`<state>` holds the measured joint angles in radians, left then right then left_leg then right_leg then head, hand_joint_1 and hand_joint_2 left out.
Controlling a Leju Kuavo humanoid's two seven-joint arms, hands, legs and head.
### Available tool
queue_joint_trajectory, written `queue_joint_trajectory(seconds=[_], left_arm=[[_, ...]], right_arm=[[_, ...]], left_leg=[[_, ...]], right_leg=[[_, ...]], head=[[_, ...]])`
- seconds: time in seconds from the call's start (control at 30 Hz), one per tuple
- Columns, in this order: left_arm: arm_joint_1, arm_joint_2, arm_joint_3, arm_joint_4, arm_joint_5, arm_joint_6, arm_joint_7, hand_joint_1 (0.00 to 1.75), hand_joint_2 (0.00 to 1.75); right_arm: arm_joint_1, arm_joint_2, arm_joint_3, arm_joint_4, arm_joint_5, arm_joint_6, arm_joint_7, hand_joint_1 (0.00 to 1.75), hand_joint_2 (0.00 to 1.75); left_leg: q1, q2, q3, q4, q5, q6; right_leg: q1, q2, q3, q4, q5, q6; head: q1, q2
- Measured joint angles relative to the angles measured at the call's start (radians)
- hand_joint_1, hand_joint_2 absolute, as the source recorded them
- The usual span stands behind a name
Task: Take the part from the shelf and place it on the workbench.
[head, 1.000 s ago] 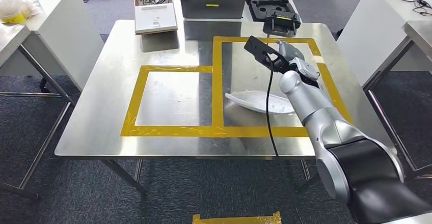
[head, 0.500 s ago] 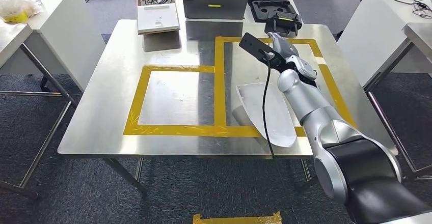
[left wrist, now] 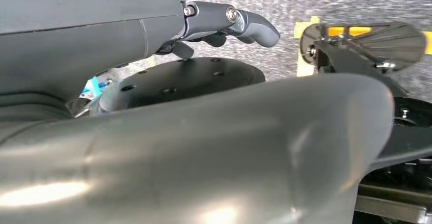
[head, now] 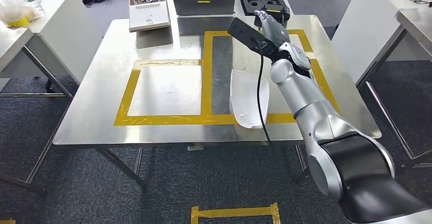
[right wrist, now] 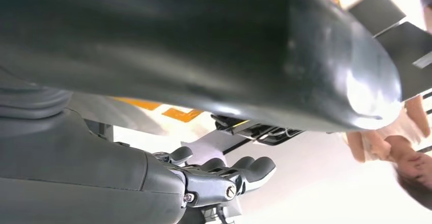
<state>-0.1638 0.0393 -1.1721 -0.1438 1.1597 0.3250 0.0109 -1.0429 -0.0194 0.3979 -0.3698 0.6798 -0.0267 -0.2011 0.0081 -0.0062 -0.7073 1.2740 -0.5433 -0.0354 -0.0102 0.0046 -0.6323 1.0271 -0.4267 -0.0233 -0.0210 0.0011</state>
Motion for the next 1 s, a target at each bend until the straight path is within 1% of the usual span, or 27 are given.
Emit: queue_joint_trajectory(seconds=[0.03,0.07,0.1,0.13,0.17,0.23,0.27,0.3,0.33,0.37,0.4,0.43,0.47,0.5,0.53,0.57,0.6,0.63,0.67,0.73,0.77,0.8,0.83,0.9,0.93,0.97,1.0], left_arm=[[-0.001,0.000,0.000,0.000,0.000,0.000,0.000,0.00,0.00],[-0.002,0.000,0.000,0.000,-0.001,0.000,0.000,0.00,0.00],[-0.004,0.000,0.000,0.000,-0.002,0.000,0.000,0.00,0.00],[-0.006,0.000,0.000,0.000,-0.002,0.000,0.001,0.00,0.00],[-0.007,0.000,-0.001,0.000,-0.002,0.000,0.002,0.00,0.00],[-0.008,-0.001,-0.001,0.000,-0.002,0.000,0.004,0.00,0.00],[-0.009,-0.002,-0.001,0.000,-0.002,0.000,0.006,0.00,0.00],[-0.010,-0.002,-0.001,0.000,-0.002,0.000,0.008,0.00,0.00],[-0.010,-0.003,-0.001,0.001,-0.002,0.000,0.009,0.00,0.00],[-0.010,-0.003,-0.001,0.001,-0.002,0.000,0.010,0.00,0.00],[-0.010,-0.003,-0.001,0.001,-0.002,0.000,0.011,0.00,0.00],[-0.010,-0.004,-0.001,0.000,-0.002,0.000,0.011,0.00,0.00],[-0.010,-0.004,-0.001,0.000,-0.002,0.000,0.012,0.00,0.00],[-0.010,-0.004,-0.001,0.000,-0.002,0.000,0.012,0.00,0.00],[-0.010,-0.005,-0.002,0.000,-0.003,0.000,0.012,0.00,0.00],[-0.010,-0.005,-0.002,0.000,-0.003,0.000,0.012,0.00,0.00],[-0.011,-0.005,-0.003,0.000,-0.004,0.000,0.012,0.00,0.00],[-0.011,-0.006,-0.005,0.000,-0.004,0.000,0.012,0.00,0.00],[-0.011,-0.006,-0.007,0.000,-0.005,0.000,0.012,0.00,0.00],[-0.011,-0.006,-0.010,0.000,-0.005,0.000,0.012,0.00,0.00],[-0.011,-0.006,-0.010,0.000,-0.005,0.000,0.012,0.00,0.00],[-0.010,-0.006,-0.012,0.001,-0.005,0.000,0.013,0.00,0.00],[-0.010,-0.006,-0.013,0.001,-0.005,0.000,0.013,0.00,0.00],[-0.011,-0.006,-0.015,0.001,-0.005,0.000,0.013,0.00,0.00],[-0.011,-0.006,-0.015,0.001,-0.004,0.000,0.012,0.00,0.00],[-0.011,-0.006,-0.015,0.001,-0.004,0.000,0.012,0.00,0.00],[-0.011,-0.006,-0.015,0.001,-0.004,0.000,0.012,0.00,0.00]], right_arm=[[0.002,0.001,0.000,-0.006,0.000,0.000,-0.004,0.00,0.00],[0.004,0.002,0.000,-0.014,0.000,0.000,-0.008,0.00,0.00],[0.005,0.002,0.000,-0.021,0.000,0.000,-0.012,0.00,0.00],[0.005,0.002,0.000,-0.028,0.000,0.000,-0.016,0.00,0.00],[0.005,0.002,0.000,-0.034,0.000,-0.001,-0.019,0.00,0.00],[0.010,0.001,0.000,-0.042,-0.002,-0.001,-0.022,0.00,0.00],[0.012,0.000,0.000,-0.045,-0.003,-0.001,-0.021,0.00,0.00],[0.014,-0.001,0.000,-0.047,-0.005,-0.001,-0.022,0.00,0.00],[0.015,-0.003,0.000,-0.050,-0.007,-0.002,-0.022,0.00,0.00],[0.017,-0.004,0.000,-0.051,-0.008,-0.002,-0.022,0.00,0.00],[0.020,-0.005,0.000,-0.053,-0.009,-0.003,-0.022,0.00,0.00],[0.025,-0.006,0.000,-0.053,-0.011,-0.004,-0.022,0.00,0.00],[0.031,-0.007,0.000,-0.053,-0.012,-0.004,-0.022,0.00,0.00],[0.036,-0.009,0.000,-0.054,-0.013,-0.004,-0.022,0.00,0.00],[0.039,-0.010,0.000,-0.055,-0.015,-0.005,-0.021,0.00,0.00],[0.040,-0.010,0.000,-0.059,-0.017,-0.005,-0.021,0.00,0.00],[0.041,-0.011,0.000,-0.064,-0.018,-0.005,-0.021,0.00,0.00],[0.041,-0.011,0.000,-0.070,-0.018,-0.005,-0.021,0.00,0.00],[0.041,-0.012,0.000,-0.074,-0.018,-0.006,-0.021,0.00,0.00],[0.042,-0.015,0.000,-0.077,-0.018,-0.006,-0.021,0.00,0.00],[0.042,-0.016,0.000,-0.078,-0.019,-0.006,-0.021,0.00,0.00],[0.042,-0.016,0.000,-0.078,-0.019,-0.006,-0.021,0.00,0.00],[0.043,-0.016,0.000,-0.078,-0.020,-0.006,-0.021,0.00,0.00],[0.044,-0.016,0.000,-0.079,-0.022,-0.006,-0.021,0.00,0.00],[0.045,-0.016,0.000,-0.079,-0.023,-0.006,-0.021,0.00,0.00],[0.048,-0.017,0.000,-0.079,-0.024,-0.006,-0.020,0.00,0.00],[0.050,-0.017,0.000,-0.079,-0.025,-0.006,-0.020,0.00,0.00]], left_leg=[[0.000,0.000,0.043,-0.051,0.022,0.003],[-0.001,0.000,0.091,-0.118,0.030,0.007],[-0.003,-0.001,0.131,-0.174,0.036,0.013],[-0.005,-0.002,0.154,-0.214,0.033,0.018],[-0.008,-0.002,0.163,-0.230,0.030,0.024],[-0.006,-0.002,0.155,-0.235,0.045,0.037],[-0.004,0.000,0.149,-0.237,0.055,0.045],[-0.002,0.002,0.139,-0.240,0.066,0.053],[0.000,0.004,0.127,-0.242,0.078,0.059],[0.000,0.005,0.113,-0.242,0.089,0.063],[0.000,0.006,0.098,-0.242,0.100,0.065],[0.000,0.006,0.083,-0.242,0.112,0.065],[-0.001,0.007,0.068,-0.241,0.124,0.064],[-0.001,0.007,0.053,-0.240,0.135,0.063],[-0.001,0.007,0.039,-0.240,0.147,0.061],[-0.001,0.007,0.027,-0.238,0.157,0.058],[-0.001,0.007,0.018,-0.237,0.167,0.053],[-0.002,0.007,0.013,-0.238,0.177,0.047],[-0.002,0.007,0.010,-0.240,0.187,0.041],[0.000,0.006,0.009,-0.250,0.205,0.027],[0.000,0.005,0.004,-0.249,0.201,0.021],[0.001,0.004,-0.006,-0.234,0.176,0.016],[0.001,0.004,-0.020,-0.200,0.134,0.012],[0.003,0.004,-0.052,-0.077,0.028,0.004],[0.004,0.004,-0.060,-0.014,0.000,0.000],[0.004,0.004,-0.058,0.028,-0.004,-0.002],[0.004,0.004,-0.040,0.040,0.012,-0.003]], right_leg=[[0.000,0.000,-0.011,0.002,0.008,0.002],[0.001,0.000,-0.020,0.004,0.014,0.006],[0.001,0.000,-0.027,0.006,0.021,0.011],[0.002,-0.001,-0.030,0.007,0.027,0.016],[0.002,-0.001,-0.033,0.006,0.035,0.022],[0.002,-0.001,-0.036,0.003,0.047,0.034],[0.003,0.000,-0.042,0.010,0.038,0.039],[0.002,0.000,-0.053,0.033,0.013,0.044],[0.001,0.000,-0.070,0.077,-0.029,0.048],[0.001,-0.001,-0.091,0.139,-0.078,0.051],[0.001,-0.001,-0.110,0.208,-0.120,0.054],[0.001,-0.001,-0.120,0.263,-0.143,0.056],[0.001,-0.001,-0.115,0.291,-0.144,0.057],[0.001,-0.001,-0.092,0.282,-0.126,0.056],[0.001,-0.001,-0.051,0.237,-0.102,0.053],[0.002,-0.001,0.003,0.167,-0.090,0.049],[0.005,-0.001,0.054,0.097,-0.089,0.044],[0.008,0.000,0.088,0.043,-0.094,0.038],[0.012,0.000,0.106,0.011,-0.102,0.032],[0.013,0.001,0.100,-0.002,-0.090,0.018],[0.011,-0.001,0.094,-0.006,-0.080,0.011],[0.008,-0.002,0.084,-0.010,-0.065,0.004],[0.005,-0.003,0.072,-0.014,-0.050,-0.002],[0.004,-0.003,0.042,-0.015,-0.022,-0.007],[0.004,-0.002,0.025,-0.014,-0.010,-0.007],[0.004,-0.002,0.009,-0.014,0.003,-0.005],[0.004,-0.002,-0.008,-0.013,0.016,-0.003]], head=[[0.000,0.000],[0.000,0.000],[0.000,0.000],[0.000,0.000],[0.000,0.000],[0.000,0.000],[0.000,0.000],[0.001,0.000],[0.001,0.000],[0.002,0.000],[0.002,0.000],[0.002,0.000],[0.002,0.000],[0.002,0.000],[0.003,0.000],[0.002,0.000],[0.002,0.000],[0.002,0.000],[0.002,0.000],[0.001,0.000],[0.001,0.000],[0.000,0.000],[-0.002,0.000],[-0.003,0.000],[-0.003,0.000],[-0.003,0.000],[-0.003,0.000]])
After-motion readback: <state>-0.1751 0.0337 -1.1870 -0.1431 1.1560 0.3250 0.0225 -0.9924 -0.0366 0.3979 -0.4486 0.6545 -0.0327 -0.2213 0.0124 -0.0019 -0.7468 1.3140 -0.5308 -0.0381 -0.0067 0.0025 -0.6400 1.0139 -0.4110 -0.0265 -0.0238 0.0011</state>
